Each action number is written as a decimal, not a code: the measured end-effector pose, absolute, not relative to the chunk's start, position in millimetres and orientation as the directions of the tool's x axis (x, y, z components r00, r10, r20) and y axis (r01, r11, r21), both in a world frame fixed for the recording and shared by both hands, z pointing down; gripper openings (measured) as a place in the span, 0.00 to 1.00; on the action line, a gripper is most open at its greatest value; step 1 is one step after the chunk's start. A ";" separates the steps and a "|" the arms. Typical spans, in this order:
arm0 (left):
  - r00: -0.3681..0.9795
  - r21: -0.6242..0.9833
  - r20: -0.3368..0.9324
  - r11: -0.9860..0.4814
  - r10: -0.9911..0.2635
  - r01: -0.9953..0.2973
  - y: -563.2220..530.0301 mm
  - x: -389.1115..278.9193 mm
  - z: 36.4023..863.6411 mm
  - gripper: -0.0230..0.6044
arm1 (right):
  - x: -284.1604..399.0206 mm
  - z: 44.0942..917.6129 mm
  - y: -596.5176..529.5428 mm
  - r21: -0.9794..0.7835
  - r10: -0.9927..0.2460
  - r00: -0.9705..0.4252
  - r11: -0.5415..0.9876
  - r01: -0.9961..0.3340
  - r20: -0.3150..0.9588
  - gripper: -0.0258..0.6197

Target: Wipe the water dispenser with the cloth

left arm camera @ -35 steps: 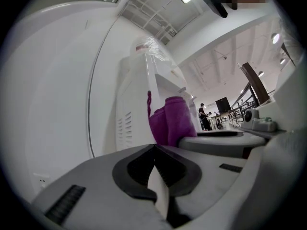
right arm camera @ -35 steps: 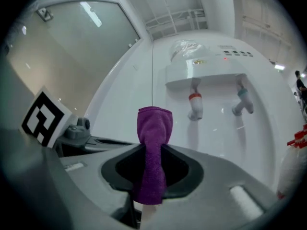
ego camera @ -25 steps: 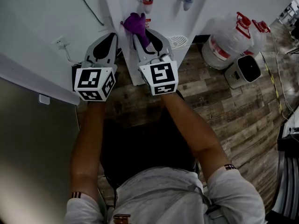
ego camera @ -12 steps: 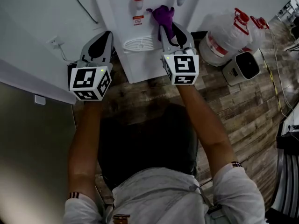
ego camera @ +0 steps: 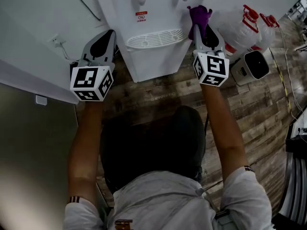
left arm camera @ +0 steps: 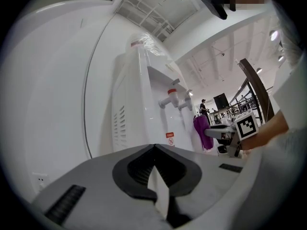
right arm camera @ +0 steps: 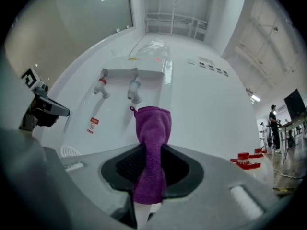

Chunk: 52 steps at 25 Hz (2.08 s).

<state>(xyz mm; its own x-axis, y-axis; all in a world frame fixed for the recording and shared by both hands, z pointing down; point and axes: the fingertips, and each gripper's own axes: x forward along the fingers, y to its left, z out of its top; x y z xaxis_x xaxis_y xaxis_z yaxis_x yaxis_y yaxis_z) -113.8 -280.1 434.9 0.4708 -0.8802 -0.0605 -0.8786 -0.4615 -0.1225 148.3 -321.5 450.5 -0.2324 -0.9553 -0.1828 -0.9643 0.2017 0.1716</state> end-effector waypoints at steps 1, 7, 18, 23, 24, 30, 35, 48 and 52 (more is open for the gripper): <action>0.471 -0.123 -0.058 -0.462 -0.880 -0.878 -280.4 -113.7 435.7 0.03 | 153.8 451.7 -321.6 0.167 -0.958 -0.223 0.194 -0.967 -0.182 0.19; 0.460 -0.121 -0.049 -0.452 -0.887 -0.884 -279.8 -118.8 446.2 0.03 | 161.4 465.3 -314.1 0.139 -0.962 -0.214 0.191 -0.972 -0.169 0.19; 0.470 -0.088 -0.041 -0.465 -0.882 -0.881 -275.6 -126.9 477.9 0.03 | 50.5 480.0 -249.2 0.100 -0.905 -0.375 0.362 -0.927 -0.199 0.19; 0.485 -0.076 -0.048 -0.481 -0.873 -0.873 -276.3 -121.1 490.9 0.03 | -20.9 495.6 -230.8 0.146 -0.846 -0.503 0.483 -0.863 -0.175 0.19; 0.487 -0.076 -0.044 -0.483 -0.872 -0.872 -275.5 -120.6 495.1 0.03 | -33.5 499.0 -228.2 0.162 -0.835 -0.525 0.502 -0.850 -0.165 0.19; 0.473 -0.077 -0.011 -0.470 -0.881 -0.879 -276.9 -130.7 521.7 0.03 | -84.1 526.6 -237.9 0.153 -0.800 -0.577 0.557 -0.816 -0.164 0.19; 0.476 -0.085 0.004 -0.475 -0.879 -0.876 -275.6 -134.4 535.8 0.03 | -103.7 547.8 -253.6 0.153 -0.808 -0.570 0.551 -0.821 -0.151 0.19; 0.522 -0.094 -0.018 -0.518 -0.853 -0.850 -273.6 -117.1 540.3 0.03 | -30.7 549.7 -249.5 0.126 -0.864 -0.468 0.451 -0.884 -0.187 0.19; 0.523 -0.079 -0.020 -0.520 -0.852 -0.850 -274.0 -112.1 544.9 0.03 | 20.8 561.7 -257.2 0.152 -0.887 -0.417 0.393 -0.907 -0.196 0.19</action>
<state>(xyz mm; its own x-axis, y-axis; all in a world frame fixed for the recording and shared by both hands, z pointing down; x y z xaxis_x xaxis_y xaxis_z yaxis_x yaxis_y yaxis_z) -112.1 -274.0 544.9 0.5231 -0.8520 -0.0199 -0.8503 -0.5203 -0.0791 20.8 -257.2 561.7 -0.4171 -0.8875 -0.1960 -0.9071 0.3928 0.1516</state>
